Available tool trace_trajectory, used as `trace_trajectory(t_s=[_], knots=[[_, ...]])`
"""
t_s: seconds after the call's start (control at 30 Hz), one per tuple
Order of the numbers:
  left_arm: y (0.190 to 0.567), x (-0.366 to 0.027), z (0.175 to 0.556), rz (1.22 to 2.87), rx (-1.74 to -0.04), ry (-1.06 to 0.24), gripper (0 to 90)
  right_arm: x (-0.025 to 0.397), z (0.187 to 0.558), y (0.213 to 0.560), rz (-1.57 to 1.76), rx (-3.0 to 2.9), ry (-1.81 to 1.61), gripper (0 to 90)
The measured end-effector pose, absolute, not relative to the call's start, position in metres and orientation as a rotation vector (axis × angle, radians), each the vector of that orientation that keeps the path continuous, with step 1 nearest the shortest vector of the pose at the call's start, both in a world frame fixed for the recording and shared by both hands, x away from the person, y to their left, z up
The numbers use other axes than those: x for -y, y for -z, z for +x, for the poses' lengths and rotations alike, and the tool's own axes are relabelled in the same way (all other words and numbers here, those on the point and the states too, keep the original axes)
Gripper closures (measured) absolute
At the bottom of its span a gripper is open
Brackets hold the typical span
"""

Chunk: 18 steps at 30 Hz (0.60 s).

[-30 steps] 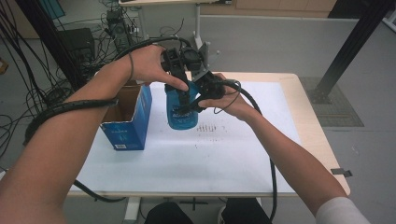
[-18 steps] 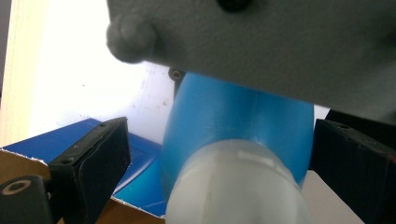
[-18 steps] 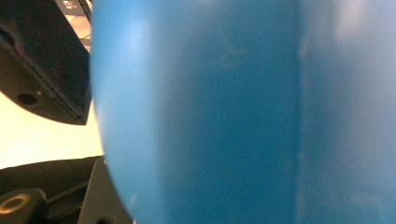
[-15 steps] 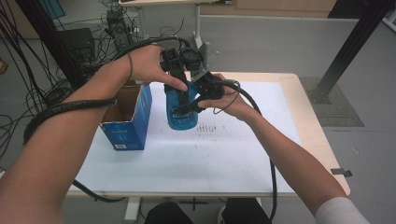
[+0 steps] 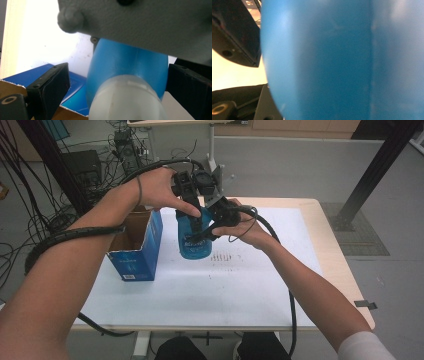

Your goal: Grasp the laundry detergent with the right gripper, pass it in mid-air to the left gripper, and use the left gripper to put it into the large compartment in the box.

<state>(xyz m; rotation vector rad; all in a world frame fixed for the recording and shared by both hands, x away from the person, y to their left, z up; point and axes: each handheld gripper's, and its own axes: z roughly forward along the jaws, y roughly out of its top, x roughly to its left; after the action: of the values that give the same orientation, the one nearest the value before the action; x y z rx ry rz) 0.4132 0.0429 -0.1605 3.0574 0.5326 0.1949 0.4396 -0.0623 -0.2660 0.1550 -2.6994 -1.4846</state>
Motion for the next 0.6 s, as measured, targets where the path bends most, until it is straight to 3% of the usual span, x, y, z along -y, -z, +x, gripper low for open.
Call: trace_trajectory(t_s=[0.37,0.6], knots=[[0.1607,-0.0428,0.4131,3.056,-0.525,-0.192,7.5,0.0623,0.4392,0.2657,0.154,2.698,1.481,43.5],[0.1598,-0.0424,0.4133,3.068,-0.507,-0.191,13.3,0.0626,0.439,0.2656,0.157,2.701,1.478,43.6]])
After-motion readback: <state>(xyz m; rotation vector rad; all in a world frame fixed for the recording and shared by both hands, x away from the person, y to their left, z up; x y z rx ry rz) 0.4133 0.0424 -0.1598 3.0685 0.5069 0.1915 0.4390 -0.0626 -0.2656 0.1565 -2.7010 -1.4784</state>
